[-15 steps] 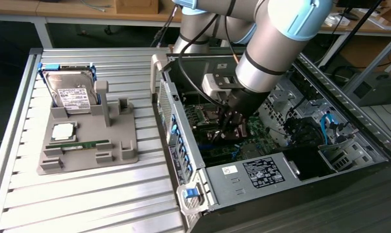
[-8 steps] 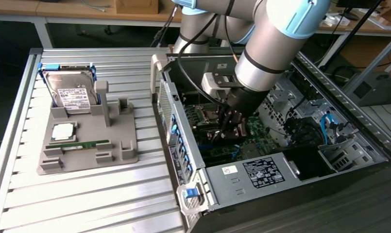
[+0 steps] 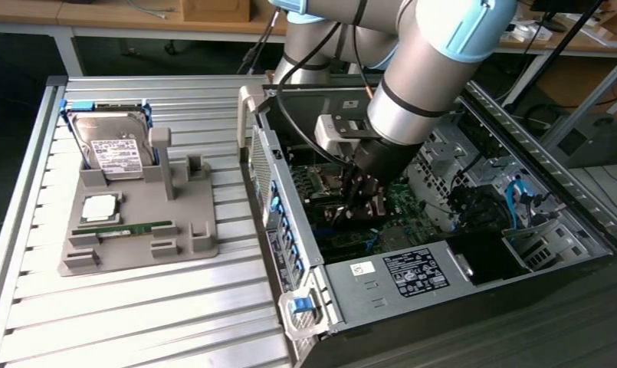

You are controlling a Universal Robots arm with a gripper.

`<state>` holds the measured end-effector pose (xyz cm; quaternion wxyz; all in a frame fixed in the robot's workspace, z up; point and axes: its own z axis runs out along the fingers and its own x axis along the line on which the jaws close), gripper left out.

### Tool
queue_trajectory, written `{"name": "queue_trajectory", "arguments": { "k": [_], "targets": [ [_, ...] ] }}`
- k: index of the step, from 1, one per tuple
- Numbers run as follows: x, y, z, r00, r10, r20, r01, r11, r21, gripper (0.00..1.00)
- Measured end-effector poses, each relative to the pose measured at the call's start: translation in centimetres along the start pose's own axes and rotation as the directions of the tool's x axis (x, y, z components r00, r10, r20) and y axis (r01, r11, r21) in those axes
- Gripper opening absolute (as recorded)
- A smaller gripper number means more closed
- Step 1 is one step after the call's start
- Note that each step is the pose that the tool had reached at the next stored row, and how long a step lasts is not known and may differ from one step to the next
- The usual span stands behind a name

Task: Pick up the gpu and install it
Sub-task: 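Insert the gpu into the slot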

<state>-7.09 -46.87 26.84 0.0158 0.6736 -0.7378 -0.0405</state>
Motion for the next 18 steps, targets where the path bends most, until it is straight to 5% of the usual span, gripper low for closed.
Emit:
{"name": "queue_trajectory", "arguments": {
  "k": [18],
  "targets": [
    [0.03, 0.01, 0.72, 1.0, 0.001, 0.0, -0.001, 1.0, 0.0, 0.27]
  ]
}}
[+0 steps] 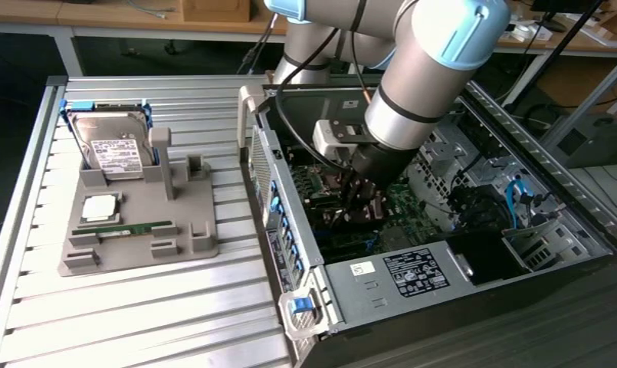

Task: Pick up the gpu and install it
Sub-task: 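Insert the gpu into the slot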

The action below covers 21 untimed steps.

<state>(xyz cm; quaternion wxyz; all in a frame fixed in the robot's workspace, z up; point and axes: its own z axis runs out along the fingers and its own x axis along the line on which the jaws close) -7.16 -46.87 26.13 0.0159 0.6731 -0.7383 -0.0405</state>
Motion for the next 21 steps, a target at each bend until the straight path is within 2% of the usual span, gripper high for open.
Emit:
{"name": "queue_trajectory", "arguments": {
  "k": [16, 21],
  "targets": [
    [-0.1, 0.05, -0.23, 0.9999, -0.015, -0.0015, 0.015, 0.9999, 0.0, 0.27],
    [-0.77, 0.07, -0.19, 0.9997, -0.025, -0.0026, 0.025, 0.9997, -0.0003, 0.27]
  ]
}}
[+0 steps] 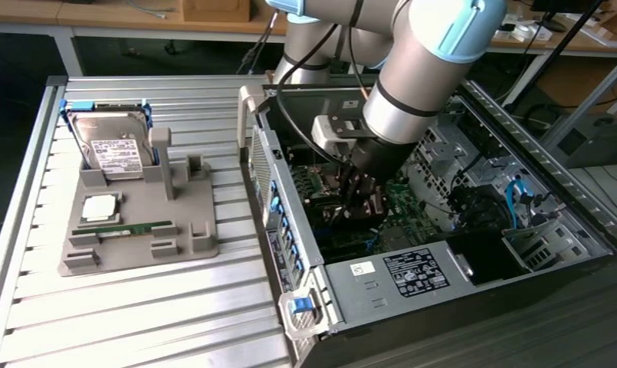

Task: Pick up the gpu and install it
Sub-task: 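Insert the gpu into the slot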

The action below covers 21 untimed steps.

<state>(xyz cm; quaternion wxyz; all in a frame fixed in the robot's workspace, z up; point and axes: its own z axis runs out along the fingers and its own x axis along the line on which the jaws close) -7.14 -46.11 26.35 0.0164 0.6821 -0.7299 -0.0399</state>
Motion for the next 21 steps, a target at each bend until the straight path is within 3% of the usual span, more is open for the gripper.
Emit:
{"name": "queue_trajectory", "arguments": {
  "k": [21],
  "targets": [
    [0.01, 0.21, -0.4, 0.9999, -0.016, -0.001, 0.016, 0.9999, 0.0017, 0.27]
  ]
}}
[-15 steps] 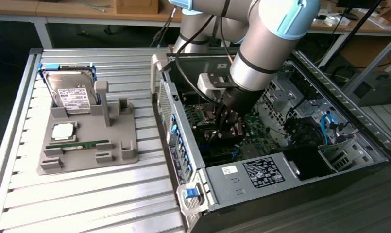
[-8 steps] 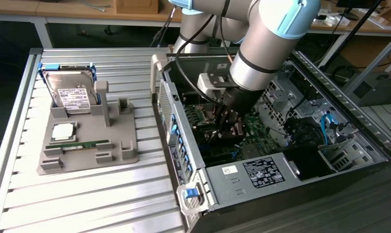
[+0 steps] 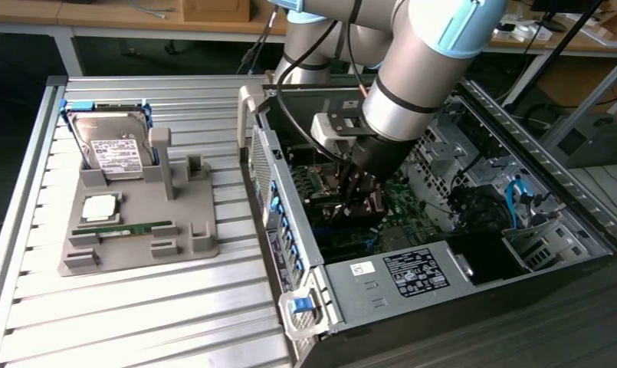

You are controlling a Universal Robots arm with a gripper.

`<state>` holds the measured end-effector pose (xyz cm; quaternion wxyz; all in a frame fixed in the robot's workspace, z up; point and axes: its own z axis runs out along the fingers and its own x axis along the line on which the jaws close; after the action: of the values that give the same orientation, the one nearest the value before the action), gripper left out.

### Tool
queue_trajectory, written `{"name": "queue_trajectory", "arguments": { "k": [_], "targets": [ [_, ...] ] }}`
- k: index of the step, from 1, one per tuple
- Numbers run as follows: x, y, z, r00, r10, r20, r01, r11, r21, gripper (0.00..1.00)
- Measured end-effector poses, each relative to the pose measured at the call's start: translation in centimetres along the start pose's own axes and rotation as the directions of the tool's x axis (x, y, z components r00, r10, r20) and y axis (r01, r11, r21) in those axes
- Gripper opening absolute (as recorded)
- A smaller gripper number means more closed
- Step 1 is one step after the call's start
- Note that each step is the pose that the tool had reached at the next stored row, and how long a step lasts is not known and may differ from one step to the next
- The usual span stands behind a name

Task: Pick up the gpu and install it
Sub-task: 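Insert the gpu into the slot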

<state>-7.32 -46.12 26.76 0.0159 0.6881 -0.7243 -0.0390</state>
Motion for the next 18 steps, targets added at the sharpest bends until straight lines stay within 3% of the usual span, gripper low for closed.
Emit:
{"name": "queue_trajectory", "arguments": {
  "k": [7, 18],
  "targets": [
    [0.01, 0.01, 0.01, 0.9995, -0.03, -0.0025, 0.03, 0.9995, -0.001, 0.27],
    [0.03, 0.01, 0.33, 0.9997, -0.024, -0.0018, 0.024, 0.9997, -0.0007, 0.27]
  ]
}}
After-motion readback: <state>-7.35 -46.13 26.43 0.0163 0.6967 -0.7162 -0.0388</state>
